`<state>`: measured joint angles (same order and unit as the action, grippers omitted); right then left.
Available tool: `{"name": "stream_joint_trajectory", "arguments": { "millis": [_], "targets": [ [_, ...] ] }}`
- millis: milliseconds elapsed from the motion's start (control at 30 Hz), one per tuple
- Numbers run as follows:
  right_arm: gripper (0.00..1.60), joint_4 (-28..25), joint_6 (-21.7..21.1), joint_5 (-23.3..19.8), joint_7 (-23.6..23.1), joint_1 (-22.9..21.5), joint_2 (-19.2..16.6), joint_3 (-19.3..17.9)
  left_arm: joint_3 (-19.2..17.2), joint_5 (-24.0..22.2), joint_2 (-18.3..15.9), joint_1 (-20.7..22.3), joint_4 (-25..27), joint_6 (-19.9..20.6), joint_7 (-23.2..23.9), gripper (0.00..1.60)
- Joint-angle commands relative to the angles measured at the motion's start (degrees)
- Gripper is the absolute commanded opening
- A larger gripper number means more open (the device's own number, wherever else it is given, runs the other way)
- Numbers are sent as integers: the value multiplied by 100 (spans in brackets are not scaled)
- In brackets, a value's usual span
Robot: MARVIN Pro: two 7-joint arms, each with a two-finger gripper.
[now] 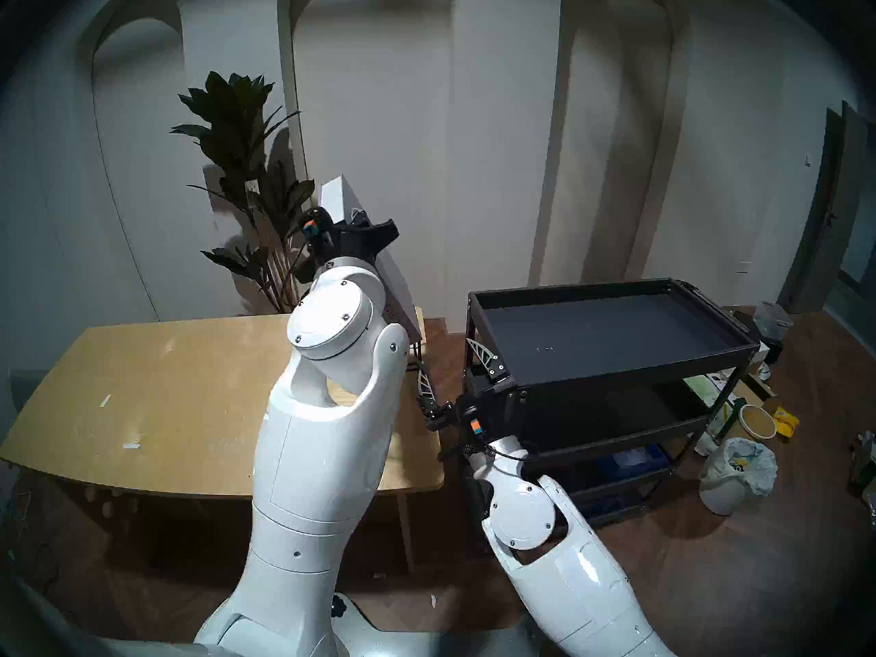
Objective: Transfer books between table and cart
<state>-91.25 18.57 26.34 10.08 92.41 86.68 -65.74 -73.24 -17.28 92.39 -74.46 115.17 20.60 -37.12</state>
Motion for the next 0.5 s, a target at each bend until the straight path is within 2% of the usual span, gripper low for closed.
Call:
{"name": "stream_joint_trajectory", "arguments": {
  "millis": [0, 33, 267, 467],
  "targets": [
    [160, 55, 88, -338, 106, -601, 223, 264, 254, 183, -7, 70, 224, 83, -56, 0],
    [160, 64, 80, -355, 125, -626, 231, 290, 280, 199, -2, 79, 209, 90, -71, 0],
    [160, 263, -3, -1267, 122, -854, 351, 356, 464, 301, 15, 99, 213, 85, -174, 0],
    [160, 438, -53, -1459, 224, -1109, 477, 382, 763, 487, -16, 61, 212, 0, -264, 0]
  ]
}}
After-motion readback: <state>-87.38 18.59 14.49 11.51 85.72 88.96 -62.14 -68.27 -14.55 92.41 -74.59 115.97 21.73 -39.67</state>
